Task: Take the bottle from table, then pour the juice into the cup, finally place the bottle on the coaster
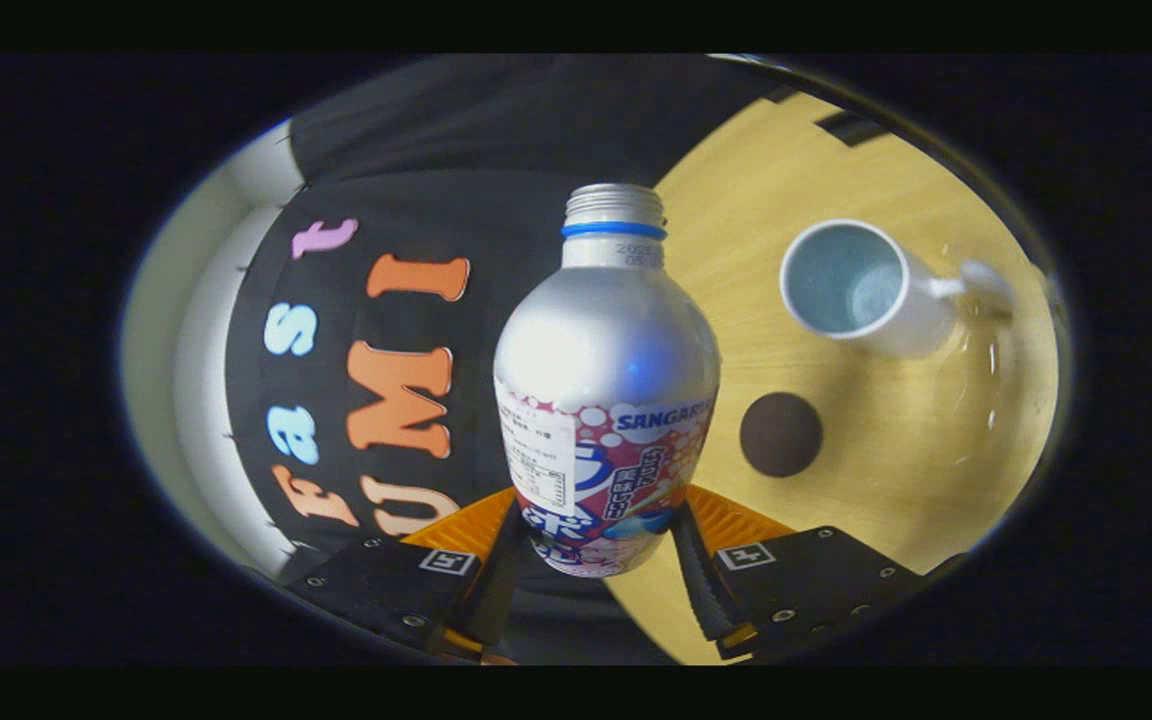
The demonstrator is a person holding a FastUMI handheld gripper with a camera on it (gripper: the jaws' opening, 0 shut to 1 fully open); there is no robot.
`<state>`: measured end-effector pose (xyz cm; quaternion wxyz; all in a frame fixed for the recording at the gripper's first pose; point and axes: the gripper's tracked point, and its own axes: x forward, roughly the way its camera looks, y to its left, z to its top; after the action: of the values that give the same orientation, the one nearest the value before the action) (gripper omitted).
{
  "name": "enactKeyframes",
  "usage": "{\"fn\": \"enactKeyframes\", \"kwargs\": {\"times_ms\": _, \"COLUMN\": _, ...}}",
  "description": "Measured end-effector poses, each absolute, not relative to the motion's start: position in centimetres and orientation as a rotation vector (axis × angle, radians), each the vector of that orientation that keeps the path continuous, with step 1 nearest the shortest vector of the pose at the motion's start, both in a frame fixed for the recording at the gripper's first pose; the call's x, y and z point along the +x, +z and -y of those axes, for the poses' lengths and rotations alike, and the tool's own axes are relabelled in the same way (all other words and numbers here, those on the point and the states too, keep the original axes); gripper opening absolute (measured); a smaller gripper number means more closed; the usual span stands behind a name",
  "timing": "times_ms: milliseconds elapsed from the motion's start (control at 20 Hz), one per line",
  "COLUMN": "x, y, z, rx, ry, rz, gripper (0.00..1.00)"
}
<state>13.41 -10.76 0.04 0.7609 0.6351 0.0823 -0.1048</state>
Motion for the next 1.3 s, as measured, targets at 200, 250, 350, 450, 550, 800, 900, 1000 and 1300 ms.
{"fn": "enactKeyframes", "kwargs": {"times_ms": 200, "x": 13.3, "y": -0.8, "z": 12.8, "rx": 1.014, "ry": -0.262, "rz": -0.185, "gripper": 0.73}}
{"fn": "enactKeyframes", "kwargs": {"times_ms": 250, "x": 13.4, "y": -0.9, "z": 12.9, "rx": 0.935, "ry": -0.265, "rz": -0.187, "gripper": 0.73}}
{"fn": "enactKeyframes", "kwargs": {"times_ms": 350, "x": 14.3, "y": -0.8, "z": 14.2, "rx": 0.749, "ry": -0.300, "rz": -0.186, "gripper": 0.73}}
{"fn": "enactKeyframes", "kwargs": {"times_ms": 450, "x": 14.8, "y": -0.3, "z": 16.2, "rx": 0.514, "ry": -0.383, "rz": -0.157, "gripper": 0.73}}
{"fn": "enactKeyframes", "kwargs": {"times_ms": 550, "x": 15.8, "y": 0.3, "z": 16.9, "rx": 0.322, "ry": -0.420, "rz": -0.143, "gripper": 0.73}}
{"fn": "enactKeyframes", "kwargs": {"times_ms": 800, "x": 18.7, "y": -0.9, "z": 14.0, "rx": 0.104, "ry": -0.350, "rz": -0.179, "gripper": 0.73}}
{"fn": "enactKeyframes", "kwargs": {"times_ms": 900, "x": 19.6, "y": -2.4, "z": 13.3, "rx": 0.071, "ry": -0.323, "rz": -0.210, "gripper": 0.73}}
{"fn": "enactKeyframes", "kwargs": {"times_ms": 1000, "x": 19.6, "y": -4.1, "z": 13.0, "rx": 0.044, "ry": -0.319, "rz": -0.249, "gripper": 0.74}}
{"fn": "enactKeyframes", "kwargs": {"times_ms": 1300, "x": 20.3, "y": -7.6, "z": 12.6, "rx": 0.023, "ry": -0.298, "rz": -0.347, "gripper": 0.75}}
